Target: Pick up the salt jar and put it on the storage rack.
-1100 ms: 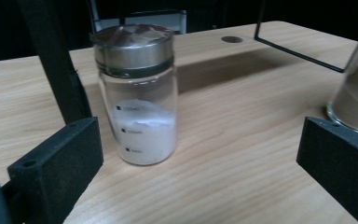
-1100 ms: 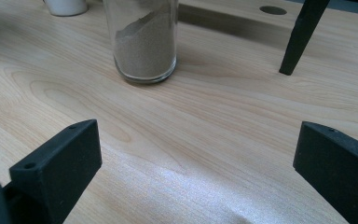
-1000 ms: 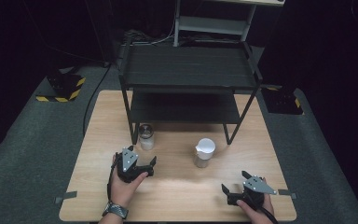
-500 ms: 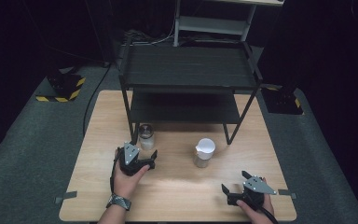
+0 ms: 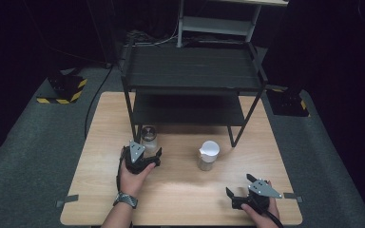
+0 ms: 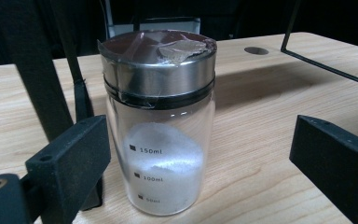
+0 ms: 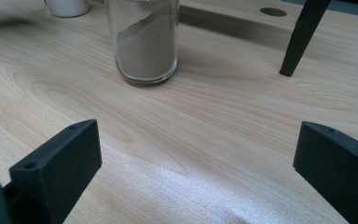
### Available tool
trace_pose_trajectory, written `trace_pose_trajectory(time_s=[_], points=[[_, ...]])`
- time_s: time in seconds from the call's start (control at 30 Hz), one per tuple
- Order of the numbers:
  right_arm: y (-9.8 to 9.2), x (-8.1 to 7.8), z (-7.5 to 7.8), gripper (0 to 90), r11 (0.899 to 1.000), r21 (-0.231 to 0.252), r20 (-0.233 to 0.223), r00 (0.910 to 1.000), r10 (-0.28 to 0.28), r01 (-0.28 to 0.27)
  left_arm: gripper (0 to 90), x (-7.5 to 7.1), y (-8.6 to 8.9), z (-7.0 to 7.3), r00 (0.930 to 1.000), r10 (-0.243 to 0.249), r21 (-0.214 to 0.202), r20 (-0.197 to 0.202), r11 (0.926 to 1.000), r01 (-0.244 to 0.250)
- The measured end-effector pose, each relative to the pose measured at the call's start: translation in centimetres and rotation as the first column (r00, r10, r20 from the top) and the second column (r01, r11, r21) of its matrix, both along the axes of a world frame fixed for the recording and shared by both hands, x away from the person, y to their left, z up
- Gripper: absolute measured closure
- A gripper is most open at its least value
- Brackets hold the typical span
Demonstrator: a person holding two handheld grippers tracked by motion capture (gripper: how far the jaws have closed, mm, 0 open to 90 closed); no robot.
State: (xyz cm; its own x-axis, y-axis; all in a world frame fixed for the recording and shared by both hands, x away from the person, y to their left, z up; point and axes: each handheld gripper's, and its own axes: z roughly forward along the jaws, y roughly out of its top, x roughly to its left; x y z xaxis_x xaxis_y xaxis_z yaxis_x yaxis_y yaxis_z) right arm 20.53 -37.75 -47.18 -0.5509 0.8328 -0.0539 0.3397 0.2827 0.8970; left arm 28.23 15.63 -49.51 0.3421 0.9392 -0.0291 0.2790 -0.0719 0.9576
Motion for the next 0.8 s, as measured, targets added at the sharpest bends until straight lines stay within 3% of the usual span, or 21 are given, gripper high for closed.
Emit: trace_pose_trajectory(time_s=[0.43, 0.63, 0.8], points=[[-0.1, 0.0, 0.0, 0.6, 1.000, 0.002, 0.000, 1.0000, 0.003, -0.003, 17.7, 1.6, -2.1, 0.2, 0.9948, 0.099, 0.022, -0.027, 0.9949, -0.098], [-0.1, 0.0, -0.1, 0.6, 1.000, 0.004, 0.002, 1.0000, 0.003, -0.003, 24.8, 1.4, -3.0, 0.0, 0.9893, 0.145, 0.046, -0.015, 0.9885, -0.144], [-0.1, 0.0, -0.1, 0.6, 1.000, 0.006, 0.001, 1.0000, 0.002, -0.002, 29.8, 1.4, -3.3, 0.0, 0.9861, 0.165, 0.035, -0.017, 0.9857, -0.165]])
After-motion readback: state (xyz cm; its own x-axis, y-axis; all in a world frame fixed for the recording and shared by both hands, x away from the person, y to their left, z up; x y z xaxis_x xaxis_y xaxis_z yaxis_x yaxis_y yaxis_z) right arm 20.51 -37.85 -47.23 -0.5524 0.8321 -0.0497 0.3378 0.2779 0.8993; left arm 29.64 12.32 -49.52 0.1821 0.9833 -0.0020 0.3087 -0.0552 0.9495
